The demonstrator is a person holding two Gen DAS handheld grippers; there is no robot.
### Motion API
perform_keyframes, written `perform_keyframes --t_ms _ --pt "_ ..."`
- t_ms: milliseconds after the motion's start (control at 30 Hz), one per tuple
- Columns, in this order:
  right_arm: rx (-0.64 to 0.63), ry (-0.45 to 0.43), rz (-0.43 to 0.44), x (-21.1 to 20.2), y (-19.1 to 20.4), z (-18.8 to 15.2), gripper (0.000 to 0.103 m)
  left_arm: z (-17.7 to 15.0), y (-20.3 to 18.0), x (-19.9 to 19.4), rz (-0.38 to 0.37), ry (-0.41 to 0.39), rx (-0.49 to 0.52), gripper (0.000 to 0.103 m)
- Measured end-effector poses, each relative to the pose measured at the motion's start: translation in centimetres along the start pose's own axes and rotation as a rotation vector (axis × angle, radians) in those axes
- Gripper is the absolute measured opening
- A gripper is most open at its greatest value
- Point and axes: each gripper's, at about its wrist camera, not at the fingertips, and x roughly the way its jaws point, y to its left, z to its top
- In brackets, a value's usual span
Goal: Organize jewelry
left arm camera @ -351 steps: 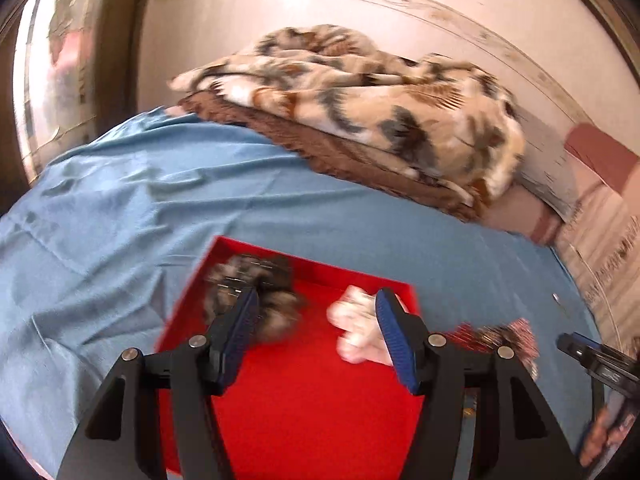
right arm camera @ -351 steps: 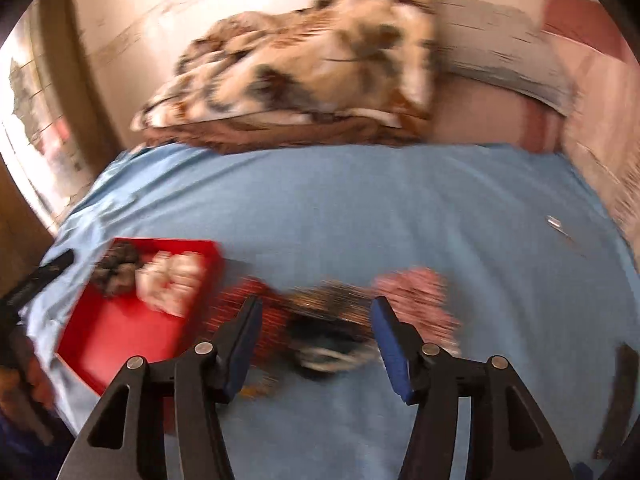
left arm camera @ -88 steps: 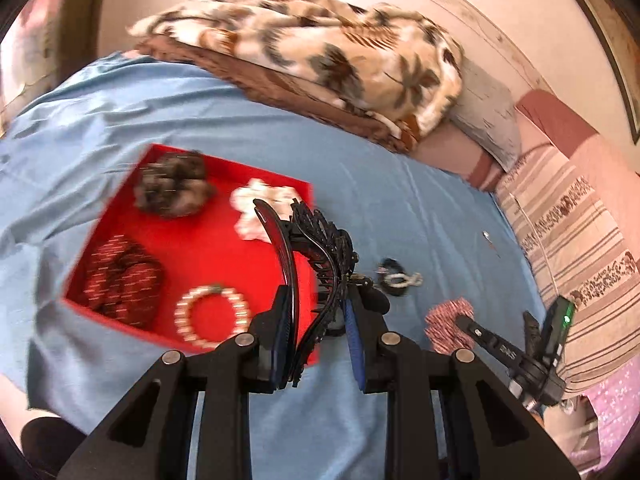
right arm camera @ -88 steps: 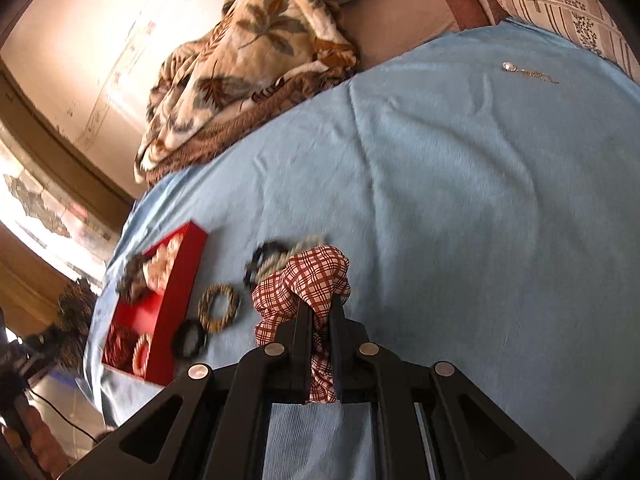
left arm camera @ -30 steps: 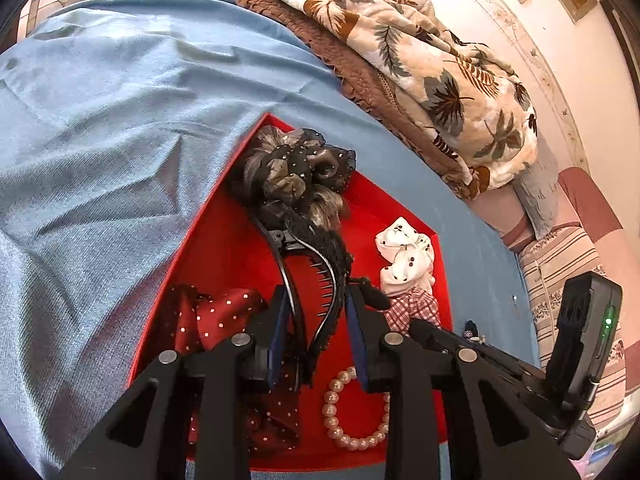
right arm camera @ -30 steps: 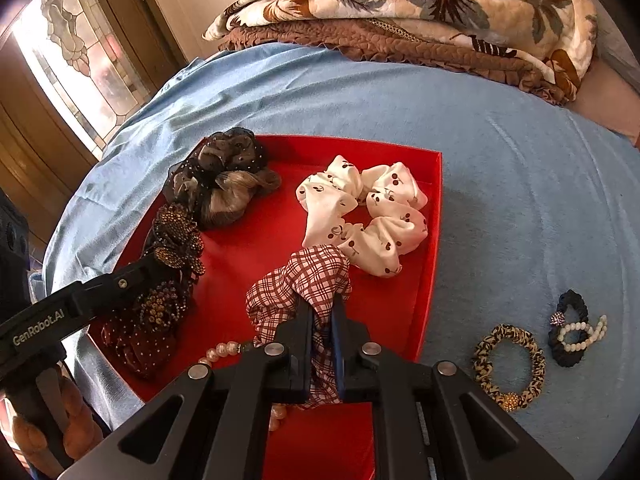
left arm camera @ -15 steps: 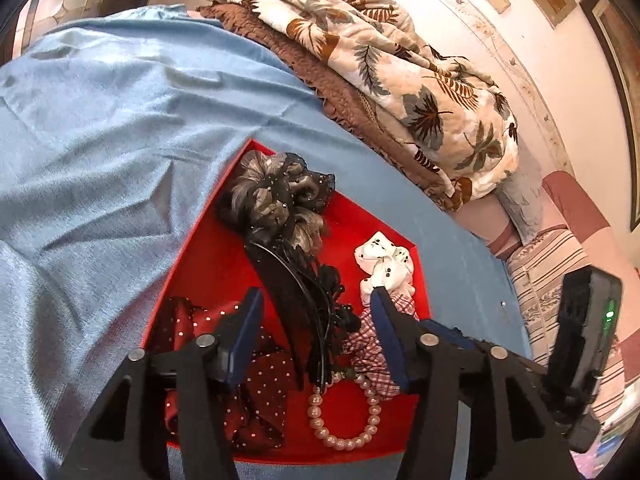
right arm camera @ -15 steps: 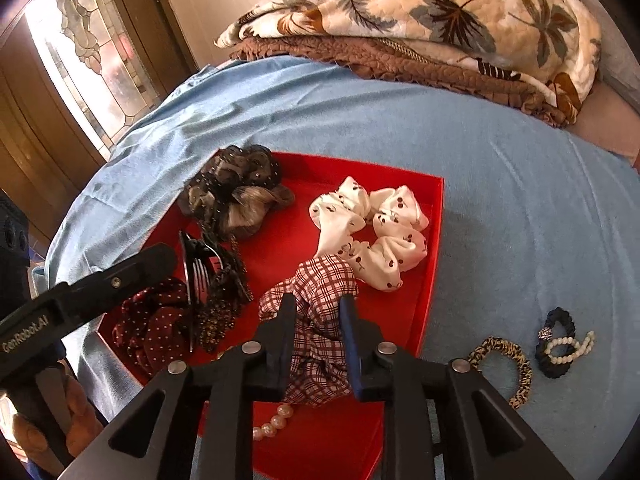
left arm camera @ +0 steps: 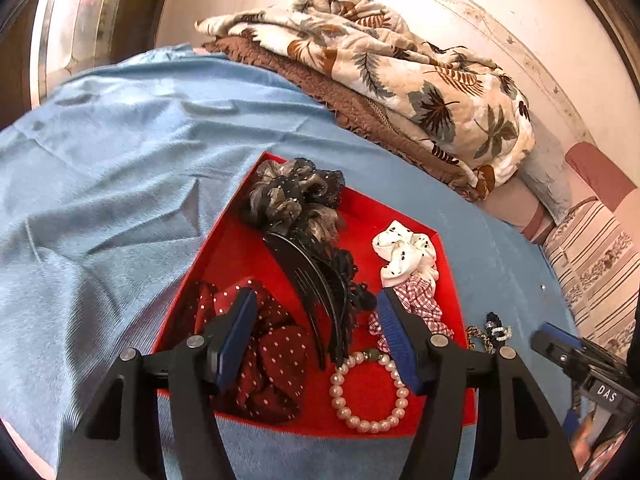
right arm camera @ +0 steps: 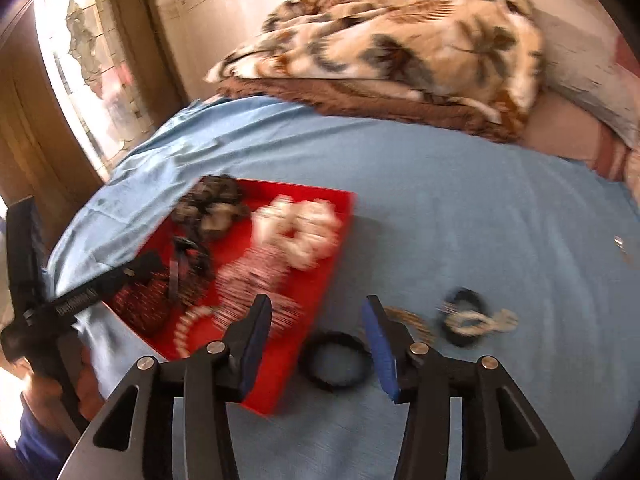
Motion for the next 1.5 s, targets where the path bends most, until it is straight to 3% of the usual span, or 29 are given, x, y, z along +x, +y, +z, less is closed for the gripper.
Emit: perform_keyframes --t_ms 233,367,600,733,1033,1067,1100,1133,1167,1200,1267,1500 --pt "0.158 0.027 -0.107 -2.1 -9.9 -3.7 0.053 -1.4 -3.5 -1.7 -0.028 0.026 0.032 0.061" --pt "0.227 0.028 -0.104 -1.8 -13.3 -4.8 0.053 -2.3 -8.2 -2.6 -0.067 0.050 0.146 0.061" --pt "0.240 0.024 -0.050 0.9 -14.7 -4.8 0.053 -4.2 -16.0 -0.1 -0.132 0.163 0.312 0.061" --pt "0.232 0.016 -0.026 2.2 -15.3 -4.5 0.053 -4.6 -19.4 3.2 -0.094 0.205 0.393 0.054" --pt "0.182 0.046 0.003 6.1 -16.4 -2.8 0.053 -4.5 -21.5 11.3 0.004 0.359 0.409 0.053" --pt "0.172 0.044 0.009 6.3 -16.3 -2.5 0.050 -4.5 -21.5 11.7 0.010 0.368 0.406 0.053" --pt "0.165 0.047 0.020 6.6 -16.2 -2.3 0.034 -4.6 -21.5 12.2 0.015 0.382 0.403 0.051" --pt "0.155 0.057 0.033 6.9 -16.1 -2.1 0.012 -4.7 -21.5 12.6 0.015 0.395 0.402 0.043" --pt "0.141 0.075 0.040 7.3 -15.8 -1.9 0.006 -5.0 -21.7 13.1 0.015 0.415 0.403 0.031" --pt "0.133 0.081 0.038 7.4 -15.8 -1.9 0.005 -5.2 -22.0 13.4 0.037 0.425 0.417 0.029" --pt "0.116 0.091 -0.001 7.3 -15.8 -1.7 0.005 -5.6 -22.5 13.6 0.006 0.445 0.426 0.006" --pt "0.196 0.116 -0.217 4.5 -20.5 -2.2 0.005 -6.8 -24.7 13.0 -0.115 0.482 0.422 0.006"
